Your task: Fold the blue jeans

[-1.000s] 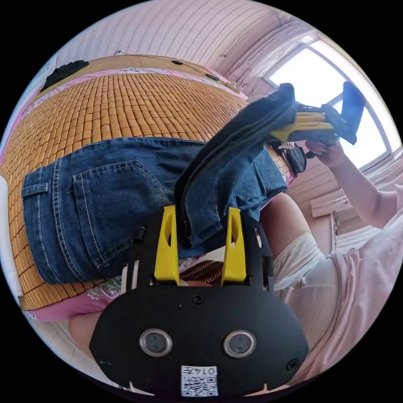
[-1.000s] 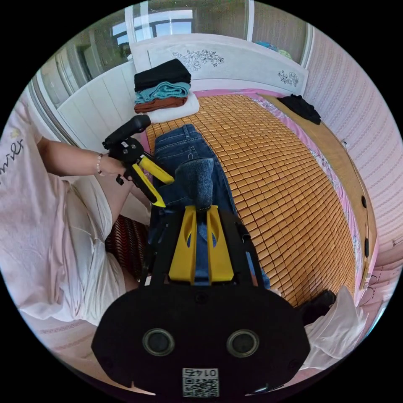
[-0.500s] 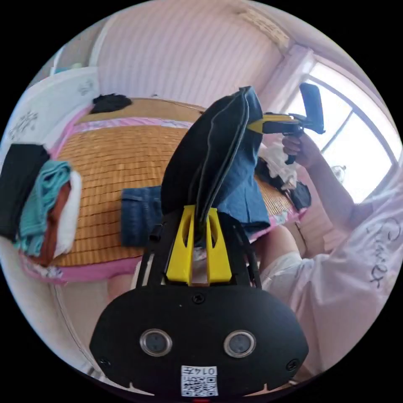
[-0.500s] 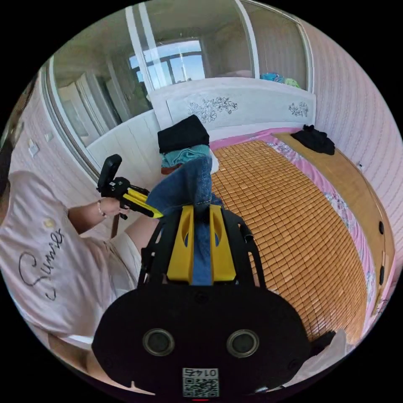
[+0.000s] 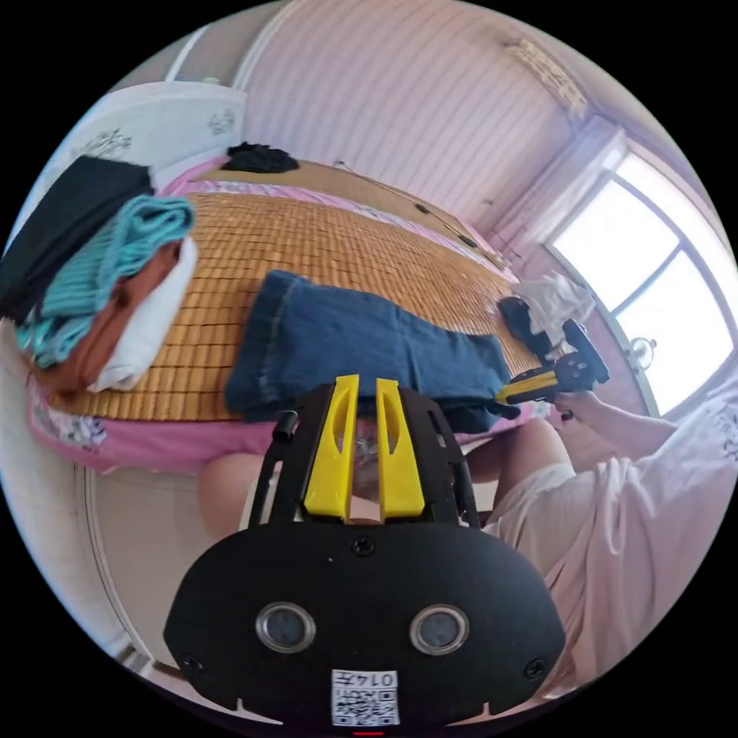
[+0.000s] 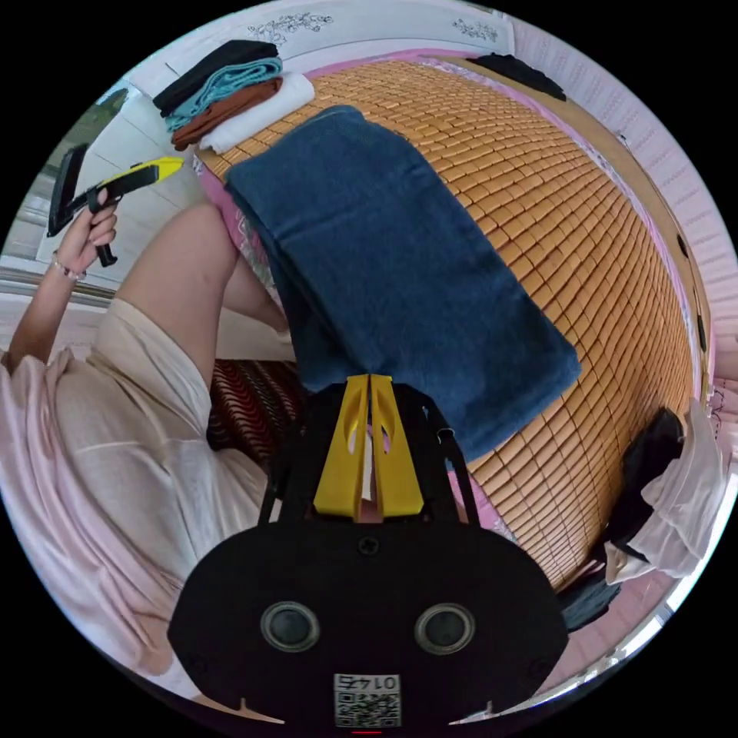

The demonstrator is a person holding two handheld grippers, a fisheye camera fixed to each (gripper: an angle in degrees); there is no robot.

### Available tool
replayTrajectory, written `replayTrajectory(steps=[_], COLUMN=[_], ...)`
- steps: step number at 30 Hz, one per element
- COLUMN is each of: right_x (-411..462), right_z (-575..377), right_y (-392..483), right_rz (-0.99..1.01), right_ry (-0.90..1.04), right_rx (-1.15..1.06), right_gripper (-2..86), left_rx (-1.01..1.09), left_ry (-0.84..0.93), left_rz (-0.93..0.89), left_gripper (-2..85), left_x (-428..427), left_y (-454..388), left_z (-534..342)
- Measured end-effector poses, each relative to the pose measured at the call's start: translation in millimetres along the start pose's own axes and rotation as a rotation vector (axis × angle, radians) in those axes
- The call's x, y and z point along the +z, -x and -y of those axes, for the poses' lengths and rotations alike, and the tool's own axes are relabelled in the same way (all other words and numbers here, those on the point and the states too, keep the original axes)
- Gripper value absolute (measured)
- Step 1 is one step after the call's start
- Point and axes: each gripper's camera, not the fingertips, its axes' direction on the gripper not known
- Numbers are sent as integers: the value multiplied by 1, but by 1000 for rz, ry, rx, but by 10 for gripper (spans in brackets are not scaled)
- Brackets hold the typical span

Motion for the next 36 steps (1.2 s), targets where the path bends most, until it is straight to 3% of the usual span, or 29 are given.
replayTrajectory(steps=[5,9,12,19,21,28,32,36], right_x=[1,-33,-34,-16,23,13,-17,-11], right_z=[-8,30,89,203,226,224,230,217], right_y=[5,1,-2,0,-8,-13,-39,-71], right_rz=[-27,-56,11,-116,-83,-110,-101,-9], right_ry=[-12,-155,-111,-59,121,167,44,50], right_rx=[78,43,-53,-106,-56,-164,-45,35], right_gripper=[-9,-10,-9,-5,-4,-7,-6,-5], left_rx=[192,271,315,454,429,454,447,377], left_ry=[182,334,448,412,403,472,460,444], left_rz=[-75,50,113,231,219,108,61,38], left_gripper=[36,20,-4,-9,-8,-8,-8,-7], left_x=[105,179,220,243,250,271,277,281], left_y=[-71,-103,-113,-144,-143,-135,-131,-128], left_z=[23,18,1,-26,-32,-35,-45,-55])
